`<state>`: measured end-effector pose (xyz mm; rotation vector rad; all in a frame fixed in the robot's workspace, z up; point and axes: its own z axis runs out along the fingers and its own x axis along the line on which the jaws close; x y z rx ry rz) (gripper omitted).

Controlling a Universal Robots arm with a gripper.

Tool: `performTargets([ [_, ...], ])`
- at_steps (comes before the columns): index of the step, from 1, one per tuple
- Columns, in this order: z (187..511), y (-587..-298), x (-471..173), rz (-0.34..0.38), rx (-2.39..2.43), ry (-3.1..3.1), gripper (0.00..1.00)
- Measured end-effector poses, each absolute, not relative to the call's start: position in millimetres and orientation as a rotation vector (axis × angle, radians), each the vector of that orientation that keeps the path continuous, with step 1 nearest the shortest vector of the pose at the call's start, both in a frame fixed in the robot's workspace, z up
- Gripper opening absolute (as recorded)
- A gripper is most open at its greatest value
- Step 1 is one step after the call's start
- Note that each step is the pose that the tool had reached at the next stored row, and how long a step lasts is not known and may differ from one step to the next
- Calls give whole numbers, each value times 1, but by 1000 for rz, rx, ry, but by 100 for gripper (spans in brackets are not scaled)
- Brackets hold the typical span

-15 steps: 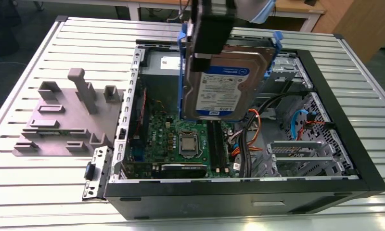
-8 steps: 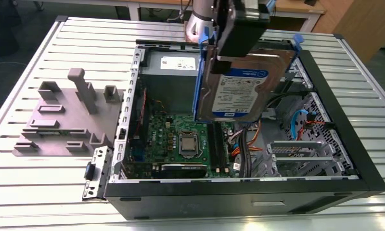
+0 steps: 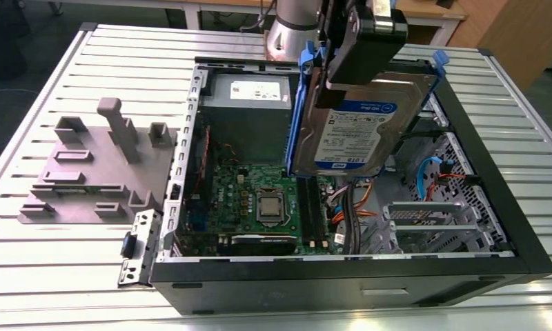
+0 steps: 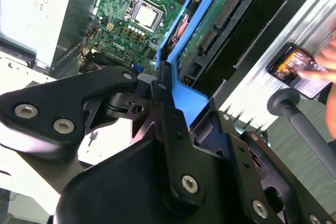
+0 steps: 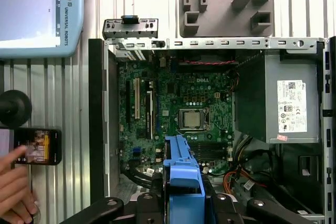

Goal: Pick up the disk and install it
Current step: 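Insert the disk into the insertion slot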

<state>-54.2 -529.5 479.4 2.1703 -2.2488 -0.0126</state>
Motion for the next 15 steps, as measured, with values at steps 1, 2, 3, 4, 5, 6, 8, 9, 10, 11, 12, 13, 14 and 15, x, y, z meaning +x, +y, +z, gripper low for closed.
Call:
performTargets([
  [1, 479, -530, -54, -13, 2170, -2249, 37],
  [2, 479, -530, -54, -13, 2170, -2249, 37],
  [3, 479, -530, -54, -13, 2170, -2249, 37],
  [4, 479, -530, -54, -13, 2170, -2249, 37],
  [5, 479, -530, -54, -13, 2170, -2249, 37],
  [6, 479, -530, -54, -13, 2170, -2249, 37],
  [8, 479, -530, -54, -13, 2170, -2249, 37],
  [9, 479, -530, -54, -13, 2170, -2249, 37],
  [10, 479, -531, -54, -13, 2170, -2249, 37],
  [11, 479, -532, -54, -12, 2170, -2249, 37],
  [12, 479, -533, -54, -12, 2170, -2249, 37],
  [13, 479, -534, -54, -12, 2170, -2249, 37],
  [14, 479, -536, -54, -12, 2170, -2249, 37],
  [15, 479, -537, -54, -12, 2170, -2249, 37],
])
